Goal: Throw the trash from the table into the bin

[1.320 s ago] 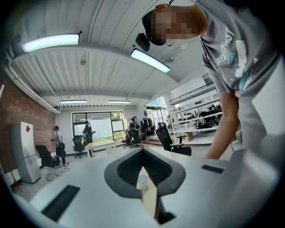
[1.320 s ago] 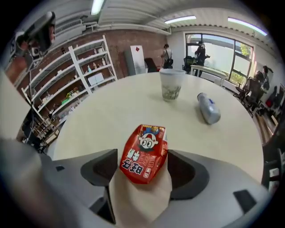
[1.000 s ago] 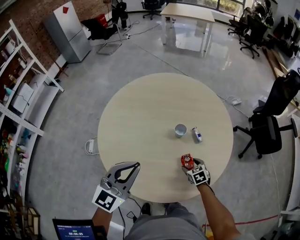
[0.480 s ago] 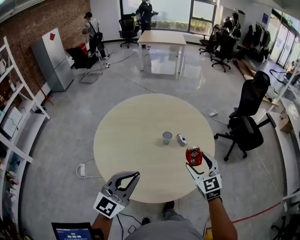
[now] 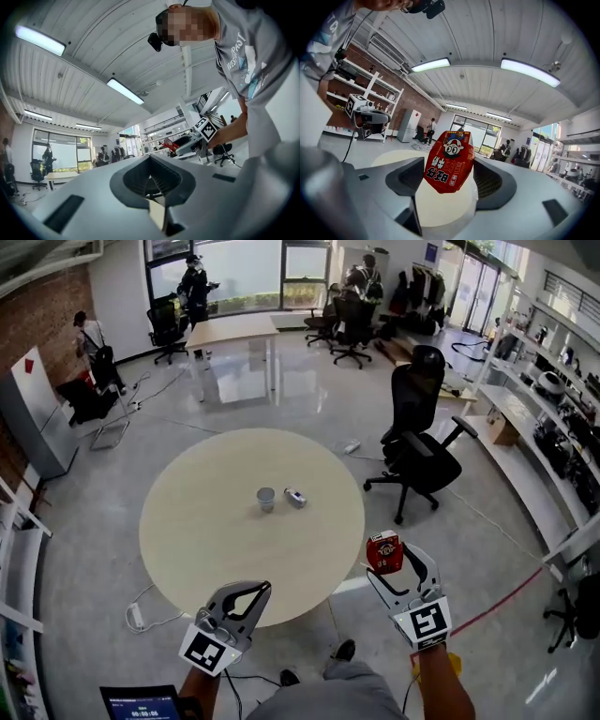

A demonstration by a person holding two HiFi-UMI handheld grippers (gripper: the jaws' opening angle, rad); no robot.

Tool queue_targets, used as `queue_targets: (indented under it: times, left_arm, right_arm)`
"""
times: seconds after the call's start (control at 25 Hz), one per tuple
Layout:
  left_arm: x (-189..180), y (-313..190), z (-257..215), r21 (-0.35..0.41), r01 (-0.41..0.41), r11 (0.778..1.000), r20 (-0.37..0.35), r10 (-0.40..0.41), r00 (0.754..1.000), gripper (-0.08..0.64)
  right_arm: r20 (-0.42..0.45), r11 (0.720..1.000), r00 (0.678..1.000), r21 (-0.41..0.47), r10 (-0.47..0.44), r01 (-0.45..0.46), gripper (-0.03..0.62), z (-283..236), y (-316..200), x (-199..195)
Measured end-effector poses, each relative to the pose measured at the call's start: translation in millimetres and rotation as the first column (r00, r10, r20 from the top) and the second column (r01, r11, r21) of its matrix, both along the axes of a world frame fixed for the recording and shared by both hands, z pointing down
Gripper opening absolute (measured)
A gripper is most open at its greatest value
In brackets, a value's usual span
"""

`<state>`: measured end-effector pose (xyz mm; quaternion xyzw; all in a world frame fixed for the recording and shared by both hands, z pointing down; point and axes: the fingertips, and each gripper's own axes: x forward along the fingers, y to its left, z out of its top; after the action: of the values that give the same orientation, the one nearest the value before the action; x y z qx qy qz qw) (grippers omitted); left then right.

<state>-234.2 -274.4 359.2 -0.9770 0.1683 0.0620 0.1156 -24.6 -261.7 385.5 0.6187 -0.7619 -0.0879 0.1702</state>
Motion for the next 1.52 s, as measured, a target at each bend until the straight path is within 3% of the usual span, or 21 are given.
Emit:
queue_targets:
  times: [0.16,0.48,0.68,0.8,0.96,1.08,1.36,1.52]
  left_arm:
    - [34.8,68.7,-20.5,0.02,-0.15,0.988,0.039,0.149,0.988,0.043]
    - [212.7,176.9,10.2,-0.017,-0.323,0.946,0.08,0.323,0.943,0.043]
    - [319.9,263.6,27.9,-0.067,-0.437,0.897,0.059,0.441,0.896,0.043]
    - [389.7,328.3,46.3,-0.077,-0.491,0.868,0.081,0.496,0.864,0.043]
    - [460.2,394.3,61.9,-0.099,-0.527,0.844,0.1,0.535,0.839,0.043]
    - [490.5,422.4,59.0,-0.106,-0.542,0.834,0.114,0.551,0.826,0.043]
    - [513.1,448.5,51.5,-0.088,-0.53,0.844,0.142,0.537,0.831,0.043]
    - [510.1,451.2,55.4,-0.081,-0.507,0.858,0.179,0.513,0.84,0.043]
  right_arm:
    - [0.014,0.987,0.987,0.026,0.16,-0.16,0.331,-20.6,101.3,40.8]
    - [0.062,0.906,0.904,-0.002,0.422,-0.423,0.331,27.9,293.8,238.2]
    - [0.086,0.824,0.82,-0.077,0.566,-0.561,0.33,71.0,430.2,334.3]
    - [0.1,0.766,0.763,-0.179,0.639,-0.618,0.331,128.9,520.7,391.9]
    - [0.099,0.703,0.715,-0.314,0.692,-0.638,0.331,199.2,608.4,448.3]
    - [0.106,0.671,0.69,-0.377,0.716,-0.638,0.331,235.2,643.9,472.9]
    - [0.128,0.643,0.678,-0.483,0.724,-0.595,0.331,316.5,673.7,496.5]
    - [0.182,0.654,0.679,-0.525,0.712,-0.545,0.331,341.4,677.9,497.5]
